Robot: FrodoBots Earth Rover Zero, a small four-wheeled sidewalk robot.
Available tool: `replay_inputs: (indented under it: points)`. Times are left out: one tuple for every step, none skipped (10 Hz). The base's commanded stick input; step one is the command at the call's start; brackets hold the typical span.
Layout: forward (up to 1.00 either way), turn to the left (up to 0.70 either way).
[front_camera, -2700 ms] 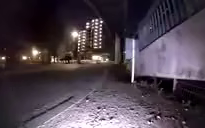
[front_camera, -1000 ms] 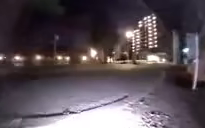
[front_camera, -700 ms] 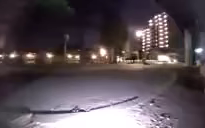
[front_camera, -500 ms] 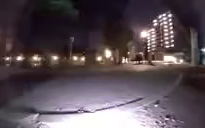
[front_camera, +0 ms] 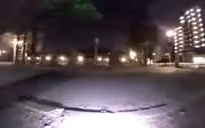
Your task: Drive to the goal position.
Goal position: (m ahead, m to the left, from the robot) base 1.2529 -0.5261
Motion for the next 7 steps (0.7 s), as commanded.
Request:
replay_inputs:
  points:
    - [0.00, 0.00]
    - [0.00, 0.00]
    - [0.00, 0.00]
    - [0.00, 0.00]
    - [0.00, 0.00]
    - [0.00, -0.07]
    - [0.00, -0.29]
